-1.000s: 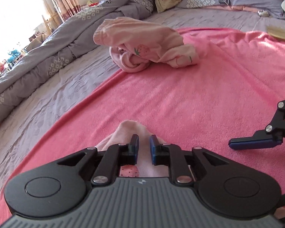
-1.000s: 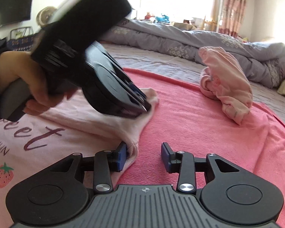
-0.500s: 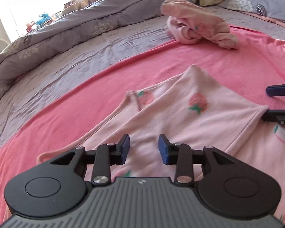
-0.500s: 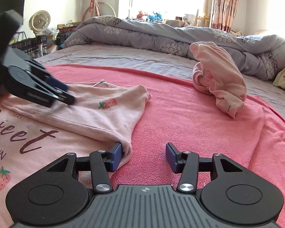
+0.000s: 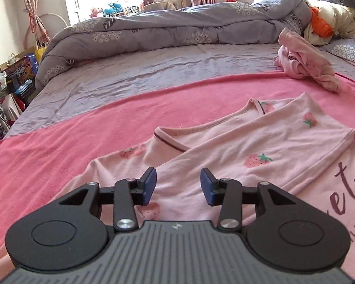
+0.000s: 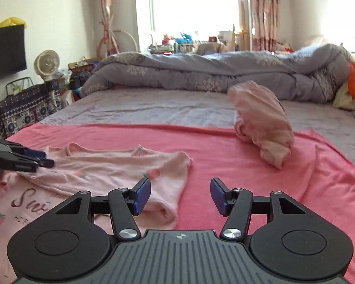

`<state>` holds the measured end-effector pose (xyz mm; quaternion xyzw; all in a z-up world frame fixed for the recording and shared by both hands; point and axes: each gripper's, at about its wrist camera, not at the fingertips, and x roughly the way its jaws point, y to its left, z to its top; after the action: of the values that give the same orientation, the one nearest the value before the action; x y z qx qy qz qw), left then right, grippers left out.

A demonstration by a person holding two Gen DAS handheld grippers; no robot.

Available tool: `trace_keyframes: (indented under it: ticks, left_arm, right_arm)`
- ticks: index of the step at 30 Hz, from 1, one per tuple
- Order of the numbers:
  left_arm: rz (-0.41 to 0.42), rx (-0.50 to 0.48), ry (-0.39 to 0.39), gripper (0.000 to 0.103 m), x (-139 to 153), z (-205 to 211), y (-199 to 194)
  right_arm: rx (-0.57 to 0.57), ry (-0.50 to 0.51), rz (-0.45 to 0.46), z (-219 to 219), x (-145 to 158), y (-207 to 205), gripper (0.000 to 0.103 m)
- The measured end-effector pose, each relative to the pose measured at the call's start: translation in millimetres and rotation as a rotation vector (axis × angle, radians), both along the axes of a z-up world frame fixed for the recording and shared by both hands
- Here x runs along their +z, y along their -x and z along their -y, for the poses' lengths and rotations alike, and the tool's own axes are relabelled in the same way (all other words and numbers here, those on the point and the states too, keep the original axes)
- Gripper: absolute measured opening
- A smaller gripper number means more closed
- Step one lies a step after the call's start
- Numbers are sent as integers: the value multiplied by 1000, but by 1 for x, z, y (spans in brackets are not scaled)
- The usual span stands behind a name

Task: Fold clothes

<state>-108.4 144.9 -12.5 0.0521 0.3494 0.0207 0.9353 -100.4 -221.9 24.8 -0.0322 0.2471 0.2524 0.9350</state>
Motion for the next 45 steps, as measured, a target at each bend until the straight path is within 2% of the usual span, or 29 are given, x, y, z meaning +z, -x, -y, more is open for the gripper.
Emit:
trace_keyframes:
  ticks: [1,3,5,8,11,13,14,16,18,19,20,21,22,24,28,30,33,35,37,38,40,43,45]
  left_arm:
    - [-6,7,17,53,-10,-4,-2]
    - [34,11,58,55,-15,-11,2]
    - [41,12,67,55,-16,-12,4]
    - [53,13,131,55,-16,-22,7]
    - [63,14,197,55,-16,-33,9]
    - [66,13,218,55,-16,-37,10]
    - [67,13,223,55,-16,-38,10]
    - [69,12,232,55,-16,-39,9]
    - [70,11,234,56,-16,-38,9]
    - [70,9,235,57,-16,-38,9]
    - [70,7,233,57,-16,-37,9]
    - [70,5,233,58,-16,-37,9]
    - [70,4,234,58,-16,-37,9]
    - [71,3,240,58,-16,-38,9]
    - [71,2,244,59,-16,-38,9]
    - [71,0,242,60,-16,-37,9]
    - [71,0,242,60,-16,-36,8]
    - [71,0,243,60,-16,-36,9]
    - [71,0,244,60,-16,-37,9]
    - [71,0,243,60,-16,-36,9]
    - [71,0,244,60,-16,-37,9]
    - [71,0,244,60,-16,-37,9]
    - [72,0,246,60,-16,-37,9]
  right_arm:
    - [32,4,4,-21,3,-2,56]
    - [97,12,13,-62,8,-7,56]
    - [150,30,11,-104,7,-17,54]
    - [174,91,-54,-165,-18,-47,46]
    - [123,166,-133,-186,-53,-68,38]
    - [64,222,-113,-177,-73,-74,39]
    - [12,217,-109,-166,-75,-77,40]
    - [-111,183,-107,-139,-76,-85,40]
    - [-273,197,-97,-109,-80,-98,40]
    - [-326,164,-134,-92,-84,-109,45]
    - [-346,76,-195,-72,-87,-118,57]
    - [-351,-14,-240,-56,-89,-123,57]
    - [-369,-43,-244,-48,-89,-125,56]
    - [-450,59,-181,-49,-86,-122,56]
    - [-349,-47,-177,-45,-66,-104,53]
    - [-248,-29,-169,-56,-54,-88,53]
    - [-114,58,-194,-74,-48,-67,53]
    - [-107,146,-210,-76,-54,-59,53]
    - [-150,204,-224,-65,-63,-57,54]
    - [-175,231,-231,-59,-67,-57,60]
    - [-215,173,-276,-36,-70,-60,64]
    - [-236,140,-298,-19,-65,-59,64]
    - [-227,185,-264,-21,-61,-54,64]
